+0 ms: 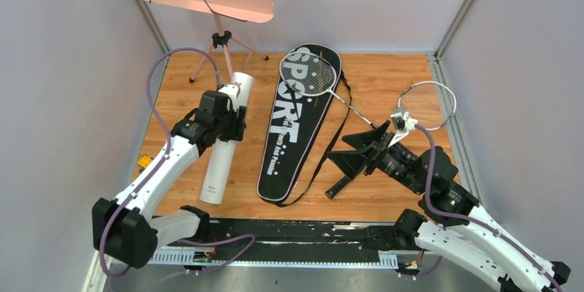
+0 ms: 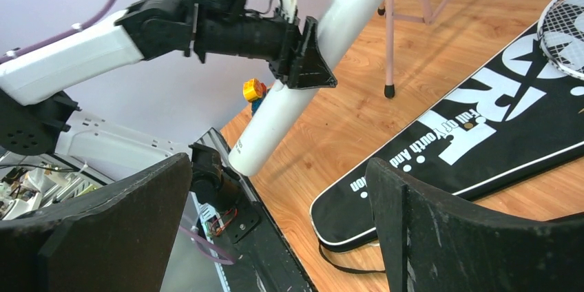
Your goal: Pack up the badminton gear
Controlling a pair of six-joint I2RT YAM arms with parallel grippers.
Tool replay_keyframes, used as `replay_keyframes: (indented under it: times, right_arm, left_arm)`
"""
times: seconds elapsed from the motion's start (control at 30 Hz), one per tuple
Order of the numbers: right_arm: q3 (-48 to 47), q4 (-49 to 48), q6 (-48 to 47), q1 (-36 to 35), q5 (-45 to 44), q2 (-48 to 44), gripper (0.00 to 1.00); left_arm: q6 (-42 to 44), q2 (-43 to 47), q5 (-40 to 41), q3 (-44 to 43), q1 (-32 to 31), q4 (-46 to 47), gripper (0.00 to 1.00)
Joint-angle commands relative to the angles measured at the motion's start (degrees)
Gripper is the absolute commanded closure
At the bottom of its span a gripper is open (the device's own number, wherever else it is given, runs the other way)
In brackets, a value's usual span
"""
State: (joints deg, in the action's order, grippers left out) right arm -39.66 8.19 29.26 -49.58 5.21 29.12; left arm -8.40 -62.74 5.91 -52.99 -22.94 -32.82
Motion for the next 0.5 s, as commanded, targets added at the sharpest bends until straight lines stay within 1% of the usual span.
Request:
replay_keyframes:
  times: [0.0, 0.07, 0.2, 0.27, 0.37, 0.47]
  right_arm:
    - [0.4, 2.1, -1.7, -0.2, -1.4, -3.2, 0.0]
    - [0.5, 3.5, -2.1, -0.2, -1.8, -4.7, 0.0]
    - [0.4, 5.3, -2.5, -0.2, -2.6, -7.2, 0.0]
    - [0.7, 5.6, -2.2, -0.2, -2.3, -8.1, 0.0]
    - [1.0, 6.3, -1.4, -0.2, -1.5, -8.2, 0.0]
    - [0.5, 8.2, -1.0, -0.2, -0.6, -7.6, 0.0]
  left_arm:
    - [-7.0, -3.0, 3.7, -1.8, 6.0, -1.9, 0.26]
    - [-9.7, -2.8, 3.9, -0.2, 7.9, 1.1, 0.24]
    - [-15.3, -1.8, 4.8, 2.8, 10.2, 6.0, 0.23]
    - [-16.0, -2.4, 6.1, 3.4, 10.8, 8.3, 0.24]
    - [-17.2, -6.7, 9.1, 1.9, 12.3, 8.5, 0.25]
    - [-18.8, -11.6, 8.2, 0.3, 15.1, 8.3, 0.26]
